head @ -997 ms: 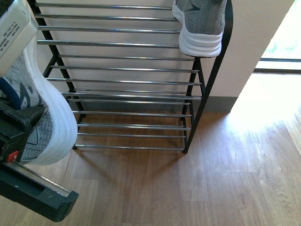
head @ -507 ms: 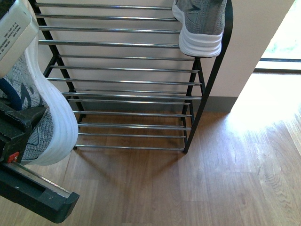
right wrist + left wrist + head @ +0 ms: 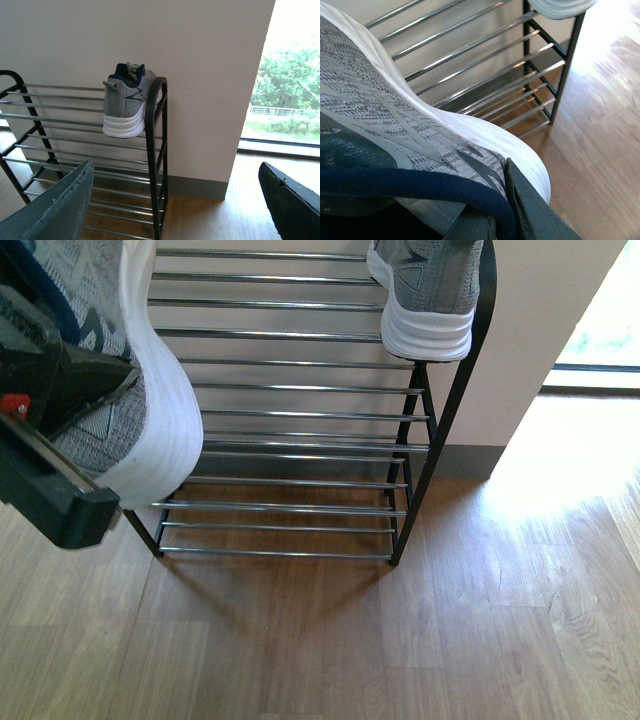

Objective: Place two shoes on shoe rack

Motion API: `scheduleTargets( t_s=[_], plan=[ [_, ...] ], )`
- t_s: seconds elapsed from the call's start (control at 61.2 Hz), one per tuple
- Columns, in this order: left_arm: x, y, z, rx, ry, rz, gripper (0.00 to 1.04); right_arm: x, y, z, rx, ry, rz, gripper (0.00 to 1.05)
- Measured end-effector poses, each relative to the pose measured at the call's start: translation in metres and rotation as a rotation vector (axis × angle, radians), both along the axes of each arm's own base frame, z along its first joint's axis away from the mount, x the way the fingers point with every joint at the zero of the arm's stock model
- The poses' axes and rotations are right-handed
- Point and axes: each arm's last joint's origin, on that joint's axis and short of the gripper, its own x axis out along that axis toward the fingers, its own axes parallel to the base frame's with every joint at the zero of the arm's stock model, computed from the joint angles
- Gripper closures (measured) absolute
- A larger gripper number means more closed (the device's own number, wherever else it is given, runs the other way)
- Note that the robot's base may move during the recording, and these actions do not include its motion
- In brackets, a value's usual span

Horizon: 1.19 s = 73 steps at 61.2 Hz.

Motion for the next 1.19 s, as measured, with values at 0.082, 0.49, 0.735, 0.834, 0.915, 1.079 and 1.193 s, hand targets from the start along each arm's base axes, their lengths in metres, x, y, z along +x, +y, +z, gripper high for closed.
scheduleTargets(
  t_s=[0.082, 0.49, 0.735, 0.834, 0.915, 1.079, 1.193],
  plan=[
    [0.017, 0.003, 0.006, 0.059, 0.02, -0.084, 1.03, 0.0, 0.0, 0.0, 0.0, 0.0, 0.0, 0.09],
    [0.13, -0.031, 0.032, 0.097, 0.084, -0.294, 1.03, 0.0, 0.0, 0.0, 0.0, 0.0, 0.0, 0.09],
    [0.166, -0.054, 0.016, 0.108, 0.198, -0.328, 1.03, 0.0, 0.0, 0.0, 0.0, 0.0, 0.0, 0.09],
    [0.176, -0.062, 0.01, 0.101, 0.222, -0.345, 1.03, 0.0, 0.0, 0.0, 0.0, 0.0, 0.0, 0.09],
    [0.184, -0.069, 0.007, 0.103, 0.237, -0.352, 1.03, 0.0, 0.0, 0.0, 0.0, 0.0, 0.0, 0.09],
    [0.198, -0.078, 0.009, 0.103, 0.254, -0.362, 1.03, 0.0, 0.0, 0.0, 0.0, 0.0, 0.0, 0.09],
    [0.207, -0.085, 0.012, 0.101, 0.256, -0.362, 1.03, 0.0, 0.0, 0.0, 0.0, 0.0, 0.0, 0.09]
  ],
)
